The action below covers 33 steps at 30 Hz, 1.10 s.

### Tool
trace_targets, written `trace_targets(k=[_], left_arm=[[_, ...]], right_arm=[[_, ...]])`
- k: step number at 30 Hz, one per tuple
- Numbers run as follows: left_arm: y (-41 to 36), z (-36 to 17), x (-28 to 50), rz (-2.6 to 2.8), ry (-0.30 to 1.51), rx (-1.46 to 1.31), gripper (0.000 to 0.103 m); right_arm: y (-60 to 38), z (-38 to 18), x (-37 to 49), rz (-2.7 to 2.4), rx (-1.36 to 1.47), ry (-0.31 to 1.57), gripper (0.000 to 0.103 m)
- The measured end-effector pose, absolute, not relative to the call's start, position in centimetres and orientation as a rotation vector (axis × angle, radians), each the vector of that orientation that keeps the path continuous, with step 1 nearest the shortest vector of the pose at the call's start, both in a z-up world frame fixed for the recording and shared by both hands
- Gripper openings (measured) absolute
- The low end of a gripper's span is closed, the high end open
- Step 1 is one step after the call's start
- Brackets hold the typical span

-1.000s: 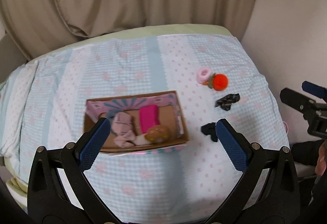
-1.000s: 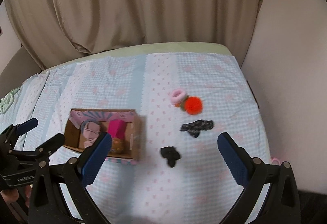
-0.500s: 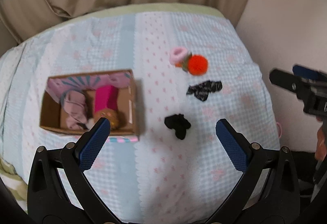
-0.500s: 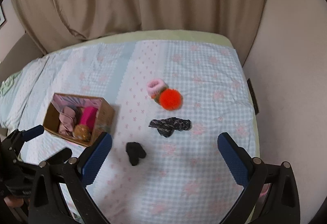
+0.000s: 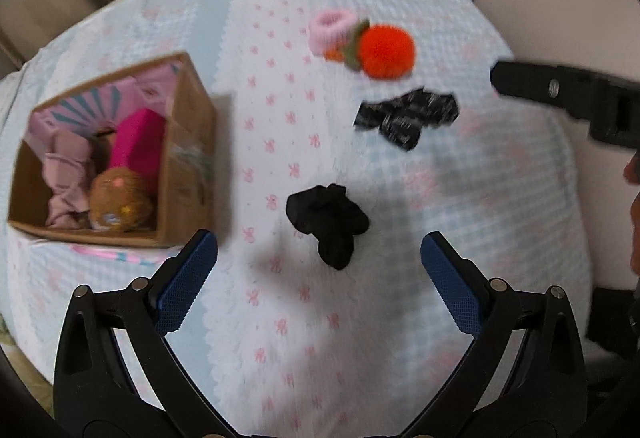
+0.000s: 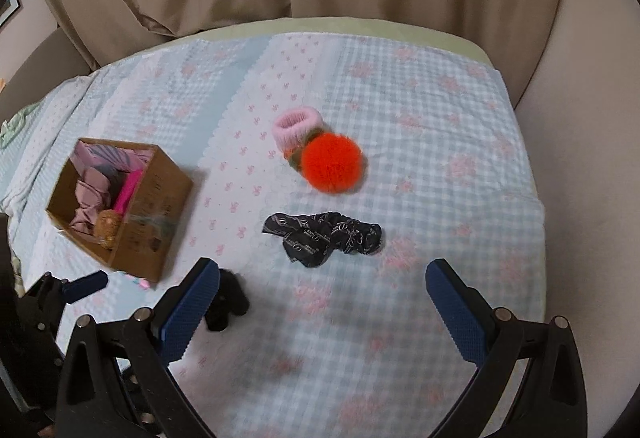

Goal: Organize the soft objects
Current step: 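Grasp the black sock with the left gripper while the right grasps the black scrunchie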

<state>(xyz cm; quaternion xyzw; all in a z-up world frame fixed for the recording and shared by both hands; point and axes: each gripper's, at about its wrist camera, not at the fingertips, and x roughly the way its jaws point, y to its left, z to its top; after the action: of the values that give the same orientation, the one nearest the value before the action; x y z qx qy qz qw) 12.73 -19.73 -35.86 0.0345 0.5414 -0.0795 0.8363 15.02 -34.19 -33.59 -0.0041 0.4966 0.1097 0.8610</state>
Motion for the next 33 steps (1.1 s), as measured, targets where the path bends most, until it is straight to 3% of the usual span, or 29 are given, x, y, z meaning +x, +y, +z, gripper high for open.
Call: trace_targets(k=[9,17,19,21,23,26,33], left_arm=[[-20.9,-44.4,14.8,-0.209,1.21,0.116,0.087],[-22.0,-47.3,16.4,-0.235,1.228,0.145,0.079],[-22.0,-47.3,16.6,-0.238,1.22,0.145,0.071],[-22.0,-47.1,16.7,-0.242,1.214,0.15,0.059],[-22.2,-47.1,17.0,-0.245,1.212,0.154,0.041],[-22.0,-46.8,17.6,-0.241,1.222,0.144,0.026],[-20.6,-45.6,19.4,-0.222,1.228,0.097,0.022]], right_arm=[[-32.7,-40.9,18.6,0.244,-0.033,1.064,0.103],[-31.4,-44.8,21.1,0.244,-0.035,1.087,0.1],[-31.0,-45.2,21.6,0.235,-0.048,1.084,0.098],[-30.7,-45.4,21.9,0.225,-0.073,1.077,0.091],[-30.7,-45.5,22.2,0.202,-0.096,1.076,0.077],[-31.0,-45.4,22.5,0.184,-0.091,1.076,0.066],[-31.3,-44.7,22.1,0.166,-0.079,1.073,0.04]])
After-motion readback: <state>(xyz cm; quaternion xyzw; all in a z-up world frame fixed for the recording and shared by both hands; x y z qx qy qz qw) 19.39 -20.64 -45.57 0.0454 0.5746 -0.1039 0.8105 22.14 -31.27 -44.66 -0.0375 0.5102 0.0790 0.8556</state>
